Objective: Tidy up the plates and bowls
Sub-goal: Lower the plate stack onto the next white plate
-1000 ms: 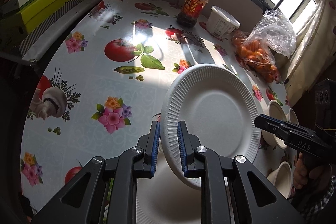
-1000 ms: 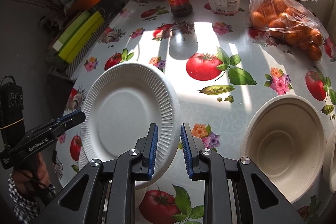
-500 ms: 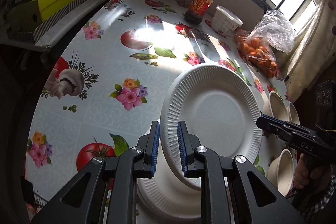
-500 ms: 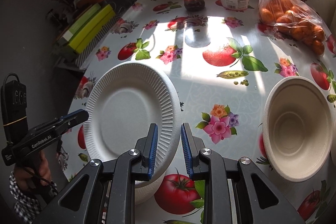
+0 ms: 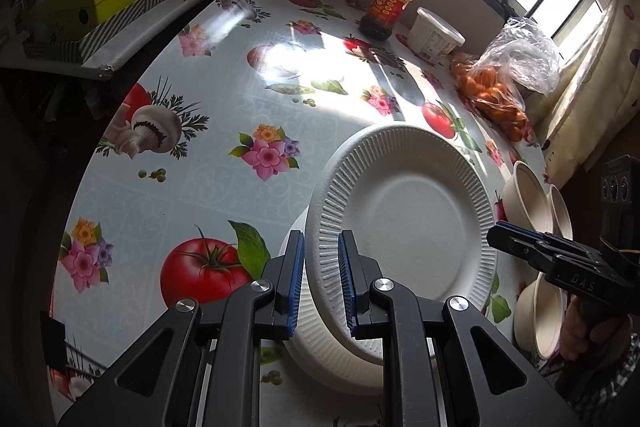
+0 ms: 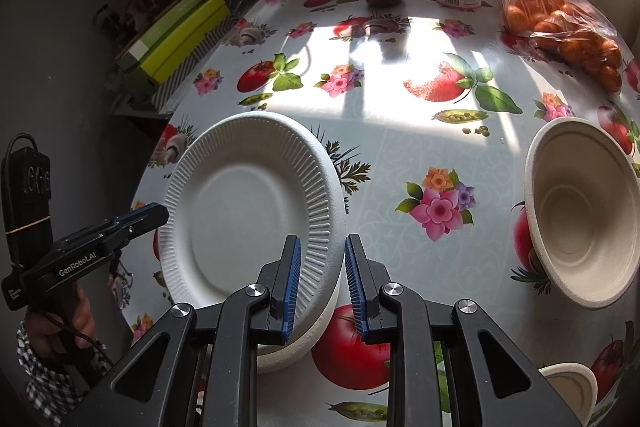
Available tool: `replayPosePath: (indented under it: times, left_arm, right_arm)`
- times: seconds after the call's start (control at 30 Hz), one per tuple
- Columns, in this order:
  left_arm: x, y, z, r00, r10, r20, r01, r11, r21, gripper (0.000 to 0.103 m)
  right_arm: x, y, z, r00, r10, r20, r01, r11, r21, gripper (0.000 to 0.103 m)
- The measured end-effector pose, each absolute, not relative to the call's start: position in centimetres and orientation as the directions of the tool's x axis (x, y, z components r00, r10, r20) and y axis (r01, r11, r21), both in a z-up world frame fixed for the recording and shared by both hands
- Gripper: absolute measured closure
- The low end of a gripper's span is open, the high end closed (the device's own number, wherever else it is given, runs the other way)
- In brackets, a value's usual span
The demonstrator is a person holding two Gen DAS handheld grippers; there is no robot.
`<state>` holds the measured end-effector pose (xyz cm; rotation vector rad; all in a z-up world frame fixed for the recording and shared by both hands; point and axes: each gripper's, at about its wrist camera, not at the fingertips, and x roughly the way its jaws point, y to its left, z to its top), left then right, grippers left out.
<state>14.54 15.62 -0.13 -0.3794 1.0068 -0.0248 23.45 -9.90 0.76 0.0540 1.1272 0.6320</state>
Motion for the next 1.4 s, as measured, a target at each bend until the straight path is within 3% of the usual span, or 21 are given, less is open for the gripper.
replayPosePath:
  times: [1.4]
  left_arm:
    - [12.6,15.4,-3.1,0.493,-0.161,-0.855,-0.169,0.946,-0.276,0.085]
  right_arm:
    - [21.2,-9.0,-1.3,0.265,0.454,-0.851,-0.464,0.834,0.300,0.081]
